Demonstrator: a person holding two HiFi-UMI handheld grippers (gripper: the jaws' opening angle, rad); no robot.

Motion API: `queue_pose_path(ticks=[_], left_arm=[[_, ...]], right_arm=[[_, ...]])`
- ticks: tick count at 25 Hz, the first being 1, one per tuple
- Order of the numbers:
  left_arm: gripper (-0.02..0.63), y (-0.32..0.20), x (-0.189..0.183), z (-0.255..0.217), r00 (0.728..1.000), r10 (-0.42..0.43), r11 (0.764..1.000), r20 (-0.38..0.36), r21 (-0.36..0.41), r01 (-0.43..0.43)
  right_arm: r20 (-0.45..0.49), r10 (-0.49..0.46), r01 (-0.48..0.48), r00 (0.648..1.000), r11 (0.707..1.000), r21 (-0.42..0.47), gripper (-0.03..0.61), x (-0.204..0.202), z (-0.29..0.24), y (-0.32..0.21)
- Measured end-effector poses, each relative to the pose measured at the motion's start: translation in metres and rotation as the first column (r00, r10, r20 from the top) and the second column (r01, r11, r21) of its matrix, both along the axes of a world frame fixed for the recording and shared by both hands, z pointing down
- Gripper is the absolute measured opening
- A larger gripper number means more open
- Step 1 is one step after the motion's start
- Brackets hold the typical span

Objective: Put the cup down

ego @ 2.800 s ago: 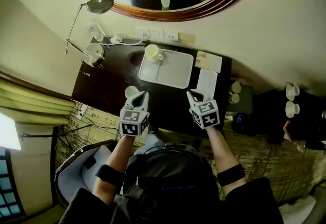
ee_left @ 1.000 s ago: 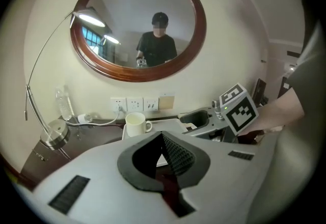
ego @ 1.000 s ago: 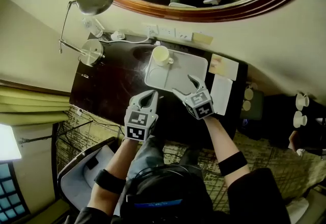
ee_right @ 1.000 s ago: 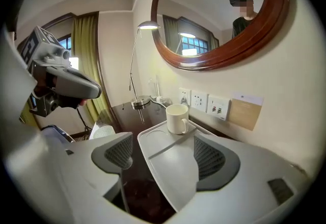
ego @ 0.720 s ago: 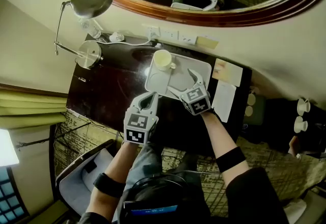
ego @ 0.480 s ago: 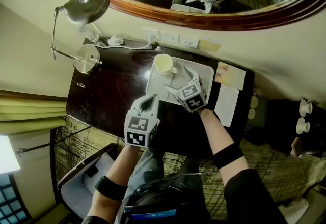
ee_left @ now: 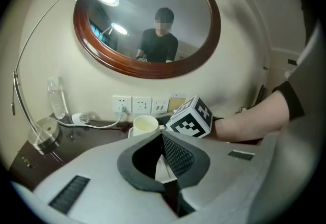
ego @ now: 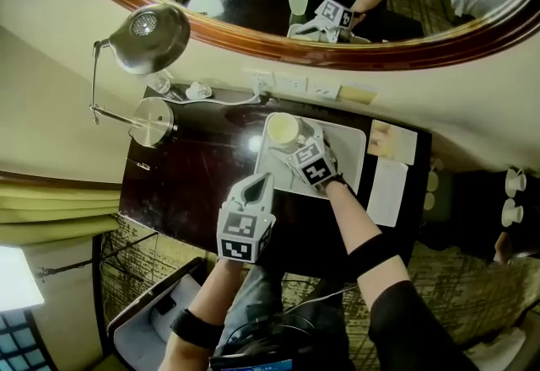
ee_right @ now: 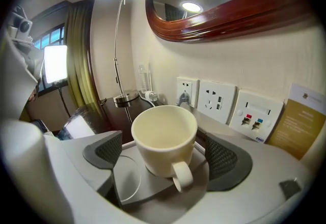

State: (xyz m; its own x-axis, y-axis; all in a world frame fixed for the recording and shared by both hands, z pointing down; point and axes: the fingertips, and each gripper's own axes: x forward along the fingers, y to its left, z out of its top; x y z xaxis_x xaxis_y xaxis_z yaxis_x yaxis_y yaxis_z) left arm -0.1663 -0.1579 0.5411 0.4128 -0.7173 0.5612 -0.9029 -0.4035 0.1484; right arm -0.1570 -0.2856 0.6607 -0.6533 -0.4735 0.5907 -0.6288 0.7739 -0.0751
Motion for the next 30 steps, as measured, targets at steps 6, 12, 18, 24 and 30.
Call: queue_pose_path(ticks=[6, 12, 18, 24, 30], left_arm=[[0.000, -0.005, -0.010, 0.000, 1.000, -0.003, 1.000, -0.006, 0.005, 0.004], [0.000, -0.007, -0.014, -0.002, 1.000, -0.011, 1.000, -0.011, 0.020, 0.011], [0.000, 0.000, -0.013, -0.001, 1.000, -0.011, 1.000, -0.003, 0.014, 0.012], [0.000, 0.008, -0.015, -0.007, 1.000, -0.012, 1.000, 0.014, 0.021, 0.011], [0.000, 0.026, -0.009, -0.018, 0.999, -0.024, 0.999, 0.025, 0.027, 0.024]], right_arm=[[-0.015, -0.023, 0.024, 1.000, 1.000, 0.009, 0.511, -0.010, 0.006, -0.010], [-0.035, -0.031, 0.032, 0.999, 0.999, 0.025, 0.424, -0.012, 0.007, -0.011], [-0.023, -0.020, 0.021, 1.000, 0.999, 0.027, 0.422, -0.008, 0.006, -0.008], [0.006, -0.031, 0.031, 0.999, 0.999, 0.037, 0.422, 0.000, -0.008, 0.007], [0.012, -0.060, 0.059, 0.998, 0.996, 0.069, 0.422, 0.017, -0.040, 0.035]])
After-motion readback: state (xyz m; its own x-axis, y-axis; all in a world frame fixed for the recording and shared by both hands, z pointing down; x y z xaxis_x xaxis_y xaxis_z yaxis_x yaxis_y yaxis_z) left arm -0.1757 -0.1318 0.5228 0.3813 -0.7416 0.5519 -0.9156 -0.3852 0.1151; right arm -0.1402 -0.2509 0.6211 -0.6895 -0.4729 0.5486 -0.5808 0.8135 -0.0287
